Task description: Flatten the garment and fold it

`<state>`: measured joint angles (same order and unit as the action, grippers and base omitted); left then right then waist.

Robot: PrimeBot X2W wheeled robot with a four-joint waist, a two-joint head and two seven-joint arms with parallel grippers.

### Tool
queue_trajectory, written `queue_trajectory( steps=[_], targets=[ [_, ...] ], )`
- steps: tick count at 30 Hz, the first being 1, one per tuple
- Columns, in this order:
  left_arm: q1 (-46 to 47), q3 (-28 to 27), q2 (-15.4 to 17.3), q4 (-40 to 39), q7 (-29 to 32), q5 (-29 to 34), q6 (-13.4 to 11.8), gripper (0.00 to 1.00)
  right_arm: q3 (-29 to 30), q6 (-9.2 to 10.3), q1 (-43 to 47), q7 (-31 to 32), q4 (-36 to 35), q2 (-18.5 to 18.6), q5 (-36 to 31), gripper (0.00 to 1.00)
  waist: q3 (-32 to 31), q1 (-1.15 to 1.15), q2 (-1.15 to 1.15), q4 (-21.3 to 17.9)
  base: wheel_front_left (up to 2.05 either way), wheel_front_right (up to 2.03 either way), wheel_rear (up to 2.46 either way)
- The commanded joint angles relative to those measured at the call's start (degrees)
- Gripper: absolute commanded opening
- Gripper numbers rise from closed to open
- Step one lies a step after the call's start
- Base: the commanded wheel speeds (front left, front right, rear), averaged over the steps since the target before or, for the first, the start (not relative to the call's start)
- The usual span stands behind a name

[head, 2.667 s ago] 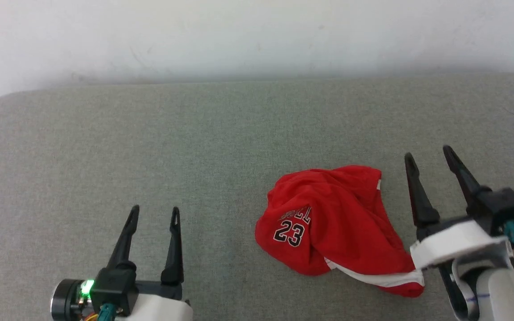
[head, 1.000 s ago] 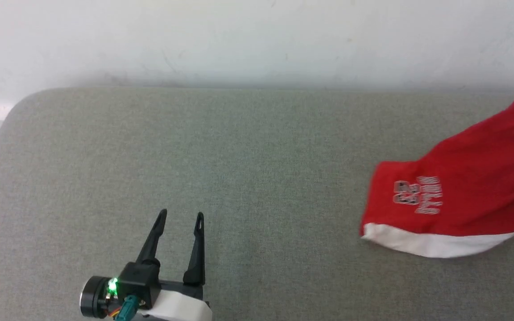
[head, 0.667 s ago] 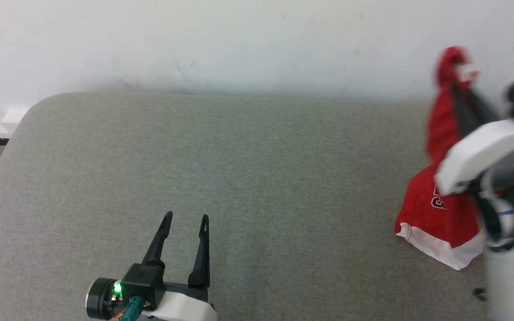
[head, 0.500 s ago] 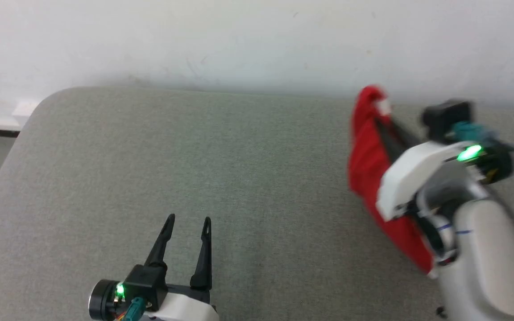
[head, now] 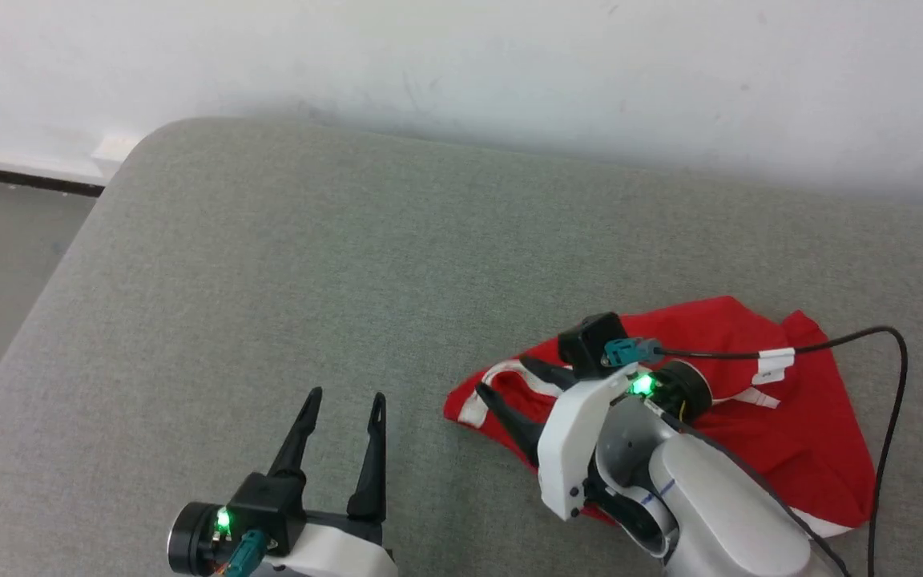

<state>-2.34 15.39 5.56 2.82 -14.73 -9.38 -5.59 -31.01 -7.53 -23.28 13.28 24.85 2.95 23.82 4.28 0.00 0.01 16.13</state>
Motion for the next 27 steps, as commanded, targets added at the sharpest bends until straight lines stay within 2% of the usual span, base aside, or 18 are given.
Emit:
queue_trajectory(
  steps=[1,4,8,13,18,21,27],
  targets=[
    [0.6,-0.4,-0.3,0.2,-0.3,0.5,0.3,1.00,-0.2,0.04,-2.1,-1.3,0.7,-0.1,0.6,1.00,0.4,0.00,-0.01,0.2,0.00,0.00,0.00],
    [0.3,-0.9,-0.3,0.2,-0.3,0.6,0.2,1.00,0.7,0.04,-4.2,-3.6,1.6,-0.1,0.3,1.00,0.3,0.00,-0.01,-0.8,0.00,0.00,0.00],
    [-0.1,-1.4,-0.3,-0.1,-0.3,0.9,0.2,1.00,6.2,0.04,-5.0,-6.7,0.9,-0.1,-1.3,1.00,0.0,0.00,-0.01,-2.4,0.00,0.00,0.00],
    [-0.5,-2.0,-0.1,-1.1,-0.3,1.4,0.2,1.00,19.6,0.04,-1.2,-11.1,-4.2,-0.1,-10.9,1.00,0.0,0.00,-0.01,-5.0,0.00,0.00,0.00],
    [-1.2,-2.7,0.2,-2.2,-0.3,1.8,0.1,1.00,34.3,0.04,8.3,-14.9,-15.3,-0.1,-19.4,1.00,0.6,0.00,-0.01,-7.5,0.00,0.00,0.00],
    [-1.9,-3.3,0.3,-3.1,-0.3,2.0,-0.1,1.00,40.4,0.04,15.1,-17.1,-21.7,-0.1,-20.8,1.00,1.0,0.00,-0.01,-8.8,0.00,0.00,0.00],
    [-3.7,-3.8,0.6,-4.8,-0.3,2.4,-0.4,1.00,45.4,0.04,24.3,-19.7,-25.7,-0.1,-16.9,1.00,1.9,0.00,-0.01,-10.7,0.00,0.00,0.00]
  ],
)
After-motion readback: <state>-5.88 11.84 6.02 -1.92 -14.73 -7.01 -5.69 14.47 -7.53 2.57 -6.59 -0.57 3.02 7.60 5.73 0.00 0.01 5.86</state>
